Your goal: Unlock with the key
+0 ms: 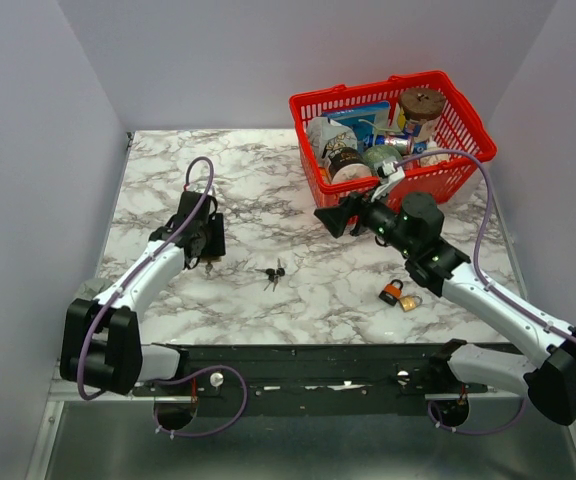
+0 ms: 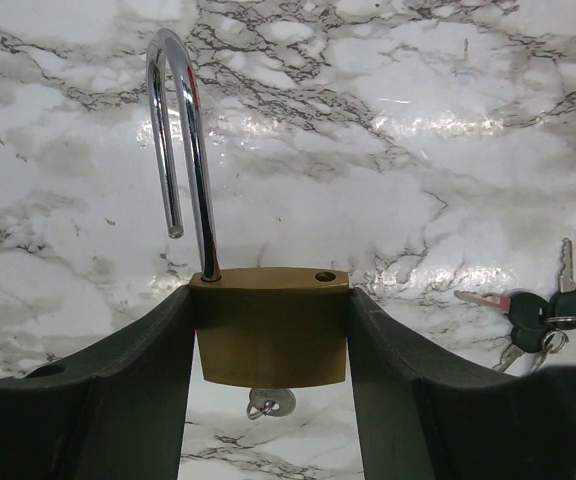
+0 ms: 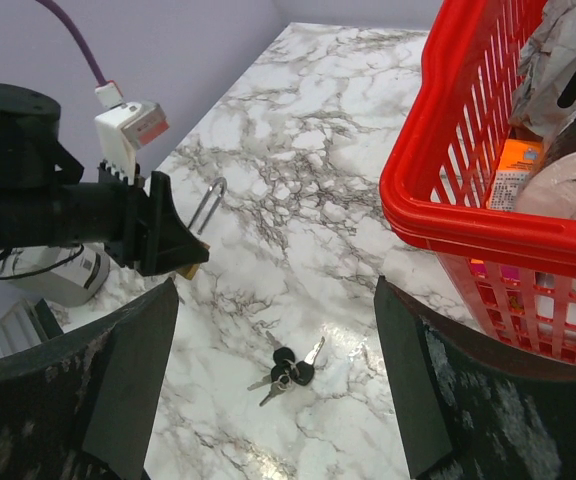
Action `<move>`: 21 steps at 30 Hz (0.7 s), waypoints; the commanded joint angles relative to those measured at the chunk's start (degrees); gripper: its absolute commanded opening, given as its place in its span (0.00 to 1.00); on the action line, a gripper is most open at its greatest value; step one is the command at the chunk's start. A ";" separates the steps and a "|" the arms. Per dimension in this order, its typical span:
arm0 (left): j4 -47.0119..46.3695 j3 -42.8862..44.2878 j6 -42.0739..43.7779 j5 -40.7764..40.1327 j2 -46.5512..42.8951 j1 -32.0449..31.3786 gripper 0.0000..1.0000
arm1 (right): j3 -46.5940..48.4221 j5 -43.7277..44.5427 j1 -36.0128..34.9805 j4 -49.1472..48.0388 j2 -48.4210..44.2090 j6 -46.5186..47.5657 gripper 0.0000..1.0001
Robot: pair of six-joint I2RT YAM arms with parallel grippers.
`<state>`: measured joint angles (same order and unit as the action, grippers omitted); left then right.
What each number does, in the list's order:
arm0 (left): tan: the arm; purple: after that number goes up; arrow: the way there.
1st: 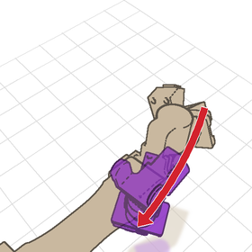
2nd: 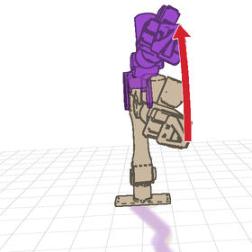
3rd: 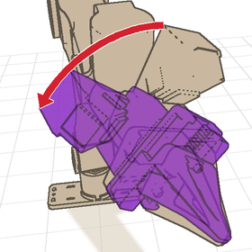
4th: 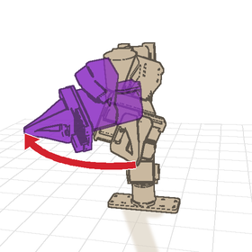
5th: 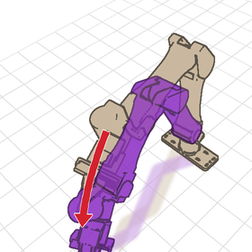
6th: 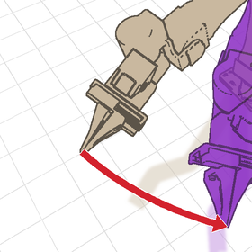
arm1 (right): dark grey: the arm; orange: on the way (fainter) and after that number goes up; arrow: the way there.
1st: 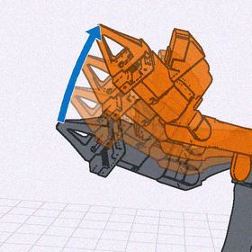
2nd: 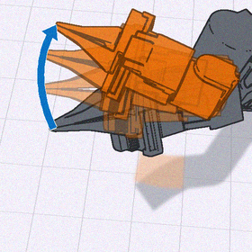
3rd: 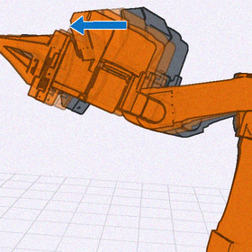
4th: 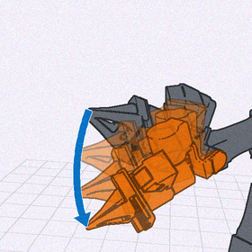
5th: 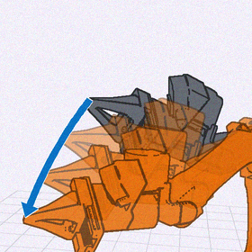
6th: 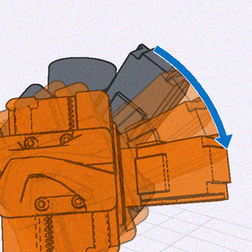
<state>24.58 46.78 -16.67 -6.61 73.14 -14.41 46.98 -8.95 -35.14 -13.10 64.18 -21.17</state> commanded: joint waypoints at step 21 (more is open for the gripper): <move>-2.61 15.87 2.16 7.41 23.78 1.93 0.00 | -3.74 2.71 1.12 0.10 -3.80 2.01 0.90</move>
<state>24.58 56.51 -15.53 -0.30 92.36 -12.80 44.40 -7.97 -34.41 -12.95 61.43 -20.43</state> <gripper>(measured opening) 0.626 0.898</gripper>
